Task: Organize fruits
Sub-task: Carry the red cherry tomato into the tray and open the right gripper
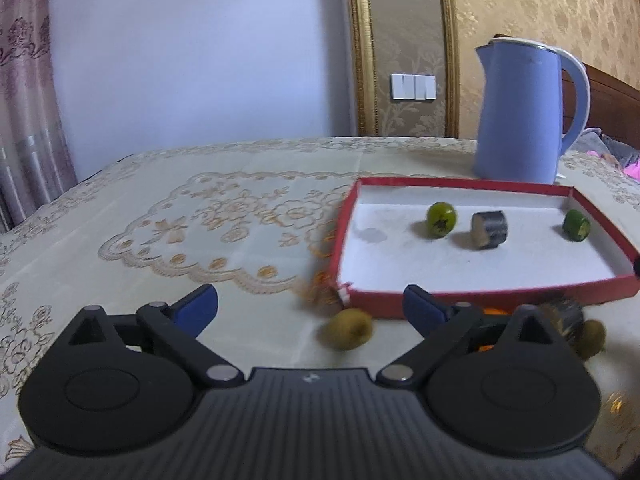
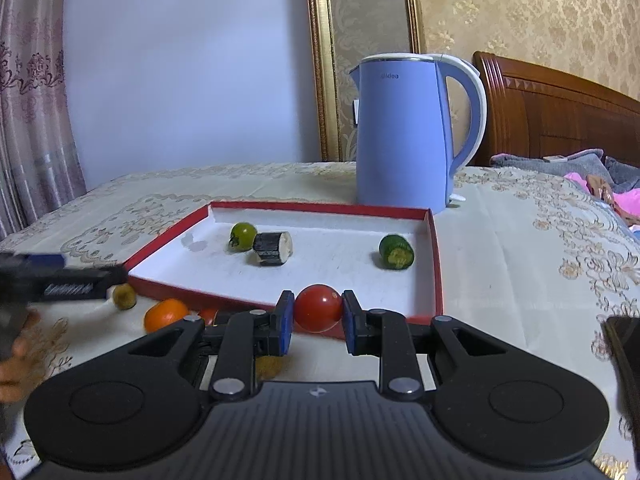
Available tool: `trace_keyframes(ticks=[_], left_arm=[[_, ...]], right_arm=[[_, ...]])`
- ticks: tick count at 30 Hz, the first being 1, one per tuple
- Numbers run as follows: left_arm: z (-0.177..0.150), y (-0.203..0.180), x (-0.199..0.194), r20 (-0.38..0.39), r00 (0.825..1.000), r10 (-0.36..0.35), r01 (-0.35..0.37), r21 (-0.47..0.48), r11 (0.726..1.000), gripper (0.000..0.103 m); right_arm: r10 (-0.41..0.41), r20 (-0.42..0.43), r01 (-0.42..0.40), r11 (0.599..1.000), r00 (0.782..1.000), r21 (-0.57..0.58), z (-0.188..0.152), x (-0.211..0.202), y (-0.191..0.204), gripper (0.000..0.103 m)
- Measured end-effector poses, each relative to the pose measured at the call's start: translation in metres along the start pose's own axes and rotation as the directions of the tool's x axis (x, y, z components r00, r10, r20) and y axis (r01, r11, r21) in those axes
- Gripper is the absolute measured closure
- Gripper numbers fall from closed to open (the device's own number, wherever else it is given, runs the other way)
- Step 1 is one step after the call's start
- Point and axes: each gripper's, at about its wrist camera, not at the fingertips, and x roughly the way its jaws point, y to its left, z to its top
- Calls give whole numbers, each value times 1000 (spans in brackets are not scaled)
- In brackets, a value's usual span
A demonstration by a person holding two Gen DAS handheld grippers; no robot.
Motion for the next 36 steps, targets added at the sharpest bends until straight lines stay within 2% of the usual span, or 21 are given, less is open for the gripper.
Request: trace_keyframes(ticks=[7,14,21,24,25,26,29,33,36], left_arm=[[-16,19,6,-21,1000,19,-19,-16,1000,3],[-20,24,3,-3,999,-41,41,-54,998,3],[-19,27,6,-9,999,-49,48,-77,996,3],[-19,27,8,-22,998,-64,62,-75,995,3],[-19,27,8,-23,997,-68,66,-70,995,3],[-19,26,8,-21,998,-67,65,-66,996,3],[-20,23,7,-14,998,-69,68,-44,997,3],[-20,20,9,-22,997,-70,70,-22,997,4],[-18,19,13,-53,994,-92,91,-12,996,9]], right_arm=[[-43,-42,41,998,998,-50,24,42,-6,79],[-84,-99,81,996,992,-35,51,98,-23,79],[-135,-179,130,991,975,-36,60,145,-24,78],[-148,-164,141,989,975,-55,61,140,-18,62],[-151,-148,144,988,977,-56,61,136,-17,46],[-162,-124,155,986,979,-64,61,130,-15,36],[-178,-70,172,982,982,-78,60,110,-14,36],[-141,-10,140,989,990,-37,53,66,-16,36],[-107,37,108,994,994,-28,35,27,-12,36]])
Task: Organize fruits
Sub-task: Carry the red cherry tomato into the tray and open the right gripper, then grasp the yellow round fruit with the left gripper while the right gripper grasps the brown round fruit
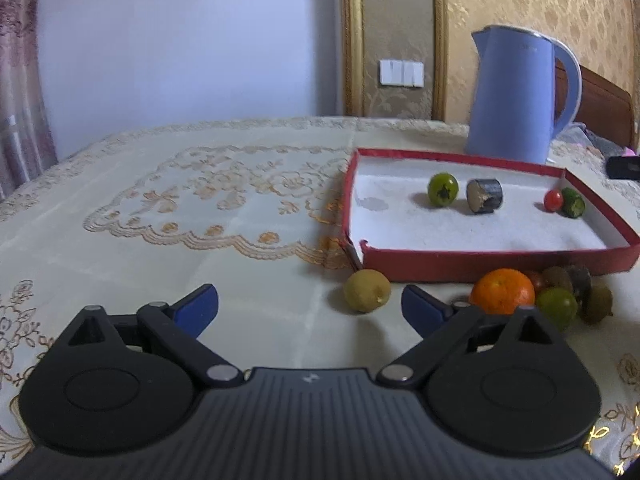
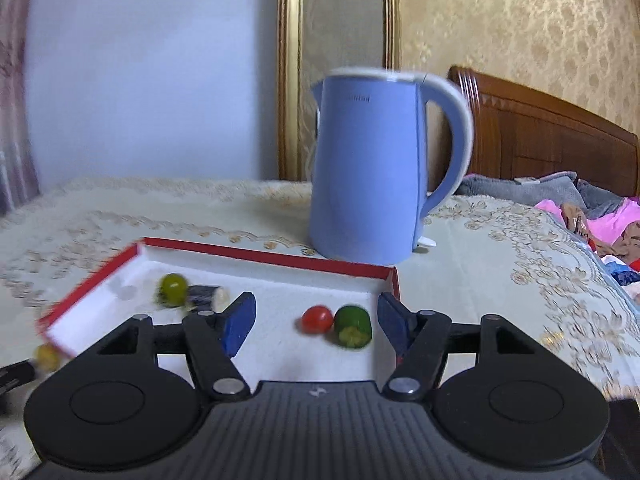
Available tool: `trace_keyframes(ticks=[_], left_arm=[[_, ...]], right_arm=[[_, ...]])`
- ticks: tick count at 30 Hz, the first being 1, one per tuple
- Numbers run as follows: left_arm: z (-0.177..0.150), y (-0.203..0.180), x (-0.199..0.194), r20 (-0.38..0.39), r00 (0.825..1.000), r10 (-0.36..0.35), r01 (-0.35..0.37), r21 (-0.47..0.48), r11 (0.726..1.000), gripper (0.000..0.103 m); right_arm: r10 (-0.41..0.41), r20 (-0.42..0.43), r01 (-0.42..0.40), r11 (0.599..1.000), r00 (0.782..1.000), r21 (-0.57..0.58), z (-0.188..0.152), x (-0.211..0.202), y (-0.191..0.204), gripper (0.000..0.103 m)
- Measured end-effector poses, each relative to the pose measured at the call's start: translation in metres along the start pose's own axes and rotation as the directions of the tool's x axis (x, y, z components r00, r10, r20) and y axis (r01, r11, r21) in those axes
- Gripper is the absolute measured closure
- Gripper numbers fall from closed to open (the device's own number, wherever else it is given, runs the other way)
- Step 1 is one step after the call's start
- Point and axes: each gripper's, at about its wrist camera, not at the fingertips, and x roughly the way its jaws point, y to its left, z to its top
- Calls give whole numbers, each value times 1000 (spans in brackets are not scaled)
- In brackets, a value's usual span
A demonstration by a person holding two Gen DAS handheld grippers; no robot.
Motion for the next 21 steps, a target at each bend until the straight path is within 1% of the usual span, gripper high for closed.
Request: trace_keyframes(ticks=[1,3,5,8,10,11,13,14,17,18,19,20,21], left_arm=[[1,0,3,-19,1000,-10,10,4,1000,13],[3,-1,9,-56,998,-38,39,14,999,16],[5,-4,12,-71,996,-52,54,28,998,18],[6,-12,16,-82,995,-59,64,65,996,20],[7,-16,19,-87,994,-60,67,79,995,28],[9,-17,21,-91,994,-66,73,77,994,30],[11,-16,25,-106,991,-82,88,60,994,36],[13,-16,27,-109,990,-86,92,51,994,37],[16,-13,32,-114,989,-90,95,38,995,50],[17,-11,32,-113,989,-98,103,34,994,58],[17,-11,31,-113,988,-107,111,30,993,63],[17,-10,31,-114,986,-121,125,27,992,72],[17,-10,30,-113,984,-137,141,25,990,77]], right_arm=[[11,14,-11,1000,1000,3,-7,-12,1,36],[29,32,-29,999,999,13,-20,-31,4,36],[48,39,-49,999,998,21,-33,-44,6,36],[45,32,-46,999,998,25,-49,-53,8,36],[40,22,-41,999,999,31,-56,-56,9,36],[47,15,-48,998,999,36,-59,-56,10,36],[59,5,-60,997,998,45,-61,-57,10,36],[64,5,-64,997,998,46,-62,-58,10,36],[71,12,-72,997,997,36,-64,-61,13,36],[74,12,-75,997,997,31,-64,-61,14,36],[77,12,-77,997,997,27,-65,-62,16,36],[81,10,-82,996,997,23,-65,-62,18,36],[85,7,-85,996,996,18,-66,-62,19,36]])
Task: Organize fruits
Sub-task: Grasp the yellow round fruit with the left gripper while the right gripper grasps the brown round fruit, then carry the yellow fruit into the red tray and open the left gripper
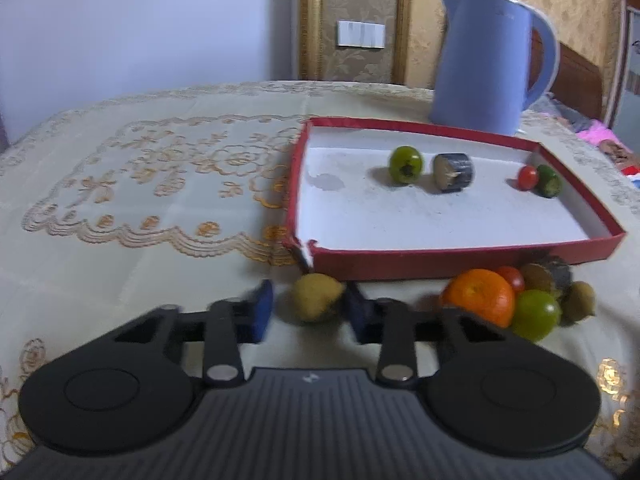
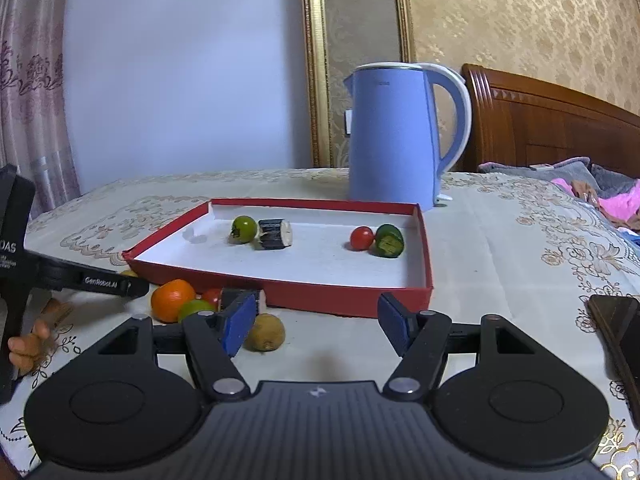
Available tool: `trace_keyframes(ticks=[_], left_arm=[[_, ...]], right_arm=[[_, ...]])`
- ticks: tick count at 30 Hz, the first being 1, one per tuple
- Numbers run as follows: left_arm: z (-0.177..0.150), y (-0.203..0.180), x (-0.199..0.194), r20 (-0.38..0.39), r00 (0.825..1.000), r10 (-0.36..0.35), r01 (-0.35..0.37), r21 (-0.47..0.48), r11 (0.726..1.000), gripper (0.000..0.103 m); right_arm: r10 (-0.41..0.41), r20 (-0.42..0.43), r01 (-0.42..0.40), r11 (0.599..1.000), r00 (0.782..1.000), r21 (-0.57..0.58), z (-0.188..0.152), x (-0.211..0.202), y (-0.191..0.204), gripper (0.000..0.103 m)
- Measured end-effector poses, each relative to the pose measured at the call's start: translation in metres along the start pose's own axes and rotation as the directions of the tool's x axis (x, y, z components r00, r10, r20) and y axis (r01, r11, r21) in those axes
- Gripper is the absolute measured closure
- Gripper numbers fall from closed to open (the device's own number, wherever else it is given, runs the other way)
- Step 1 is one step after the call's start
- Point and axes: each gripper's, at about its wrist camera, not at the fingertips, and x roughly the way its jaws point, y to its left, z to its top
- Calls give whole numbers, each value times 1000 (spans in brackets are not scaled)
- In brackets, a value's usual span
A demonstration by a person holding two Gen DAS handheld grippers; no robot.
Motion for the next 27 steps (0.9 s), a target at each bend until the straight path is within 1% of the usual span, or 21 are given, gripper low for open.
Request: trace_keyframes(ticks=[3,7,10,13,14,16,20,21,23,24,26,27], left_arm=[[-3,0,-3,11,1000,7,-7,-1,1000,77],[-5,2,-10,26,1000,17,-16,-17,1000,77],[-6,3,-18,41,999,20,-20,-24,1000,77],[-6,3,-24,51,999,19,-18,-21,1000,77],[-5,3,-26,53,998,19,-17,-20,1000,77],[-5,1,-29,64,998,22,-21,-13,1000,77],[-5,-4,-34,80,996,27,-28,0,1000,77],[-5,-4,-35,81,996,25,-26,2,1000,77],[-5,-5,-35,82,996,25,-25,2,1000,77],[-5,-5,-35,82,996,24,-25,3,1000,77],[-5,-5,-36,82,996,26,-26,4,1000,77],[-5,-6,-36,82,996,27,-27,4,1000,77]], right_arm=[[5,-16,-5,1000,1000,-14,-1,3,4,36],[-6,-57,4,999,998,-40,-7,9,9,36],[8,-101,-13,998,995,-54,-10,19,12,36],[21,-125,-31,997,992,-77,-10,29,15,36],[27,-134,-38,996,991,-85,-9,33,17,40],[36,-150,-51,994,988,-94,-8,40,19,44],[81,-193,-100,991,978,-91,-3,54,22,57],[89,-201,-108,990,976,-87,-2,56,22,58],[95,-213,-114,990,973,-83,-1,61,21,67],[95,-216,-115,990,972,-83,-1,62,21,69],[95,-219,-115,990,971,-80,-1,63,21,76],[96,-216,-116,990,972,-79,-1,62,21,76]])
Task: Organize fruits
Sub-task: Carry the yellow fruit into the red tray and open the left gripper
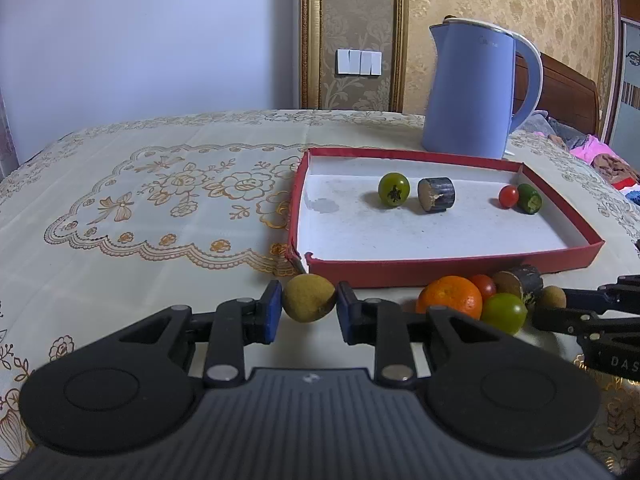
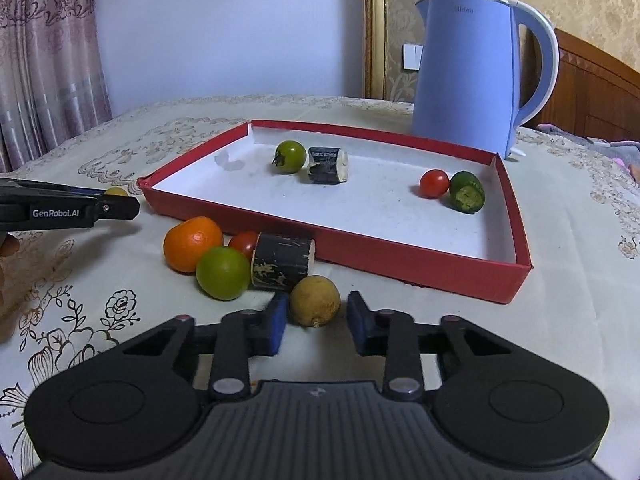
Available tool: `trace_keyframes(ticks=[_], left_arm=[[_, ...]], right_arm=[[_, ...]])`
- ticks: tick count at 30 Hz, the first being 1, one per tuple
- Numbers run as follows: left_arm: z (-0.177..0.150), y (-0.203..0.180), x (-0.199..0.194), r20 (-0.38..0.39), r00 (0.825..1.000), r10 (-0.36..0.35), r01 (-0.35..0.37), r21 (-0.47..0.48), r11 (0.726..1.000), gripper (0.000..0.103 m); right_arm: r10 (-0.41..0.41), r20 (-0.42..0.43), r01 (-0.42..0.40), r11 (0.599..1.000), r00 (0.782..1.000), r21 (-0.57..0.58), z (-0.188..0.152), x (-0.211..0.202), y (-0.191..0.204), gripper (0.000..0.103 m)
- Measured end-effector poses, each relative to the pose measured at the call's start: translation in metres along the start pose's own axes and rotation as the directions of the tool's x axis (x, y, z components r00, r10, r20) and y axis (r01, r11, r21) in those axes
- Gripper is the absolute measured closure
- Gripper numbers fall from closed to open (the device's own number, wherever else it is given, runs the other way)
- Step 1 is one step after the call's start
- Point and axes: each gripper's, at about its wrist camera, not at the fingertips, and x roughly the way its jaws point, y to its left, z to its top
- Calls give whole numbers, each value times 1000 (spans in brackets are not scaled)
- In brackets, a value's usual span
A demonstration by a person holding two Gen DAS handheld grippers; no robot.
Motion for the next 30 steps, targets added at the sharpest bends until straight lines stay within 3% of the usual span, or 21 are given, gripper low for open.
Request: trace_keyframes(ticks=[15,30], left_arm=[[18,-19,-6,7,1000,16,-16,20,1000,77],[64,-56,30,34,991,126,-128,68,989,77]], right_arm=[[-36,103,29,997,994,69,-15,-45,-9,76],[-43,159,27,994,986,103,-25,-75,-22,76]])
